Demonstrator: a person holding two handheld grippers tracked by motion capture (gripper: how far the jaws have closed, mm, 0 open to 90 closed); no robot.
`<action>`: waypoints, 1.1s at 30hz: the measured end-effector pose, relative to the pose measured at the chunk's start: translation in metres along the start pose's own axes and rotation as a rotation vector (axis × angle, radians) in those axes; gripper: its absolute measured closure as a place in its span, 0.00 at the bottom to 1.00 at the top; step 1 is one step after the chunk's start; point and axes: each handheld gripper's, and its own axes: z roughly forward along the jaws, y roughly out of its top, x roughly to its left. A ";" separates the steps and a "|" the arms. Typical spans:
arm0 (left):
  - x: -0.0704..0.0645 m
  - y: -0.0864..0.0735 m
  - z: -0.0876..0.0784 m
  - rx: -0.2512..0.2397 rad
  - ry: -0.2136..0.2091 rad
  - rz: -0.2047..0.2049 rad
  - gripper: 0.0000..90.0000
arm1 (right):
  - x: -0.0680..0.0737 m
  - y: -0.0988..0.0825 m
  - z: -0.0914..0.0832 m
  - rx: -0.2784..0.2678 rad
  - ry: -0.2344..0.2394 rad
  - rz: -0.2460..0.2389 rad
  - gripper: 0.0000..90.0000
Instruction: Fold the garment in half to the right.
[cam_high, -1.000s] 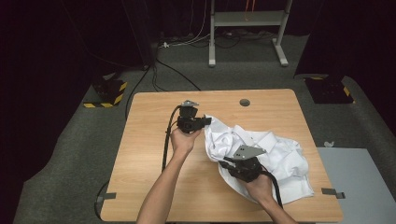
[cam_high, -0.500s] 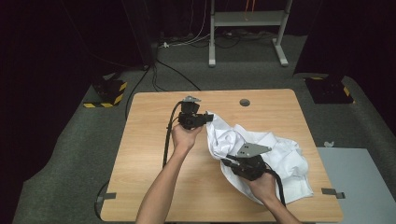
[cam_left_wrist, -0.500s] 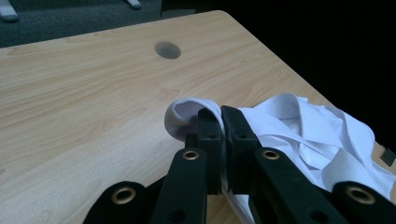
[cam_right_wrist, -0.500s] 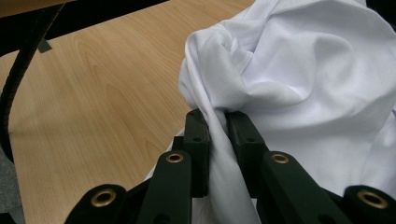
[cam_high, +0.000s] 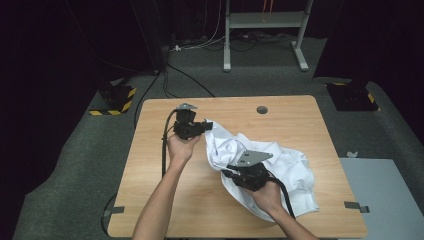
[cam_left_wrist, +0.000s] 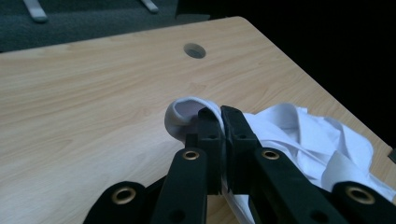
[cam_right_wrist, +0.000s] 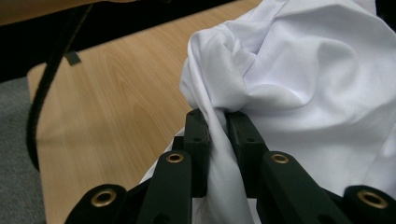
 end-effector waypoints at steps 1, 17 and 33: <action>0.001 0.003 -0.008 -0.006 0.007 -0.001 0.97 | 0.002 0.004 0.002 -0.013 0.011 -0.002 0.88; -0.034 0.047 -0.033 -0.061 -0.007 0.074 0.97 | -0.003 0.037 -0.025 -0.238 0.079 0.024 0.88; -0.072 0.013 0.095 0.003 -0.074 0.063 0.97 | -0.060 -0.069 -0.062 -0.188 -0.027 0.225 0.88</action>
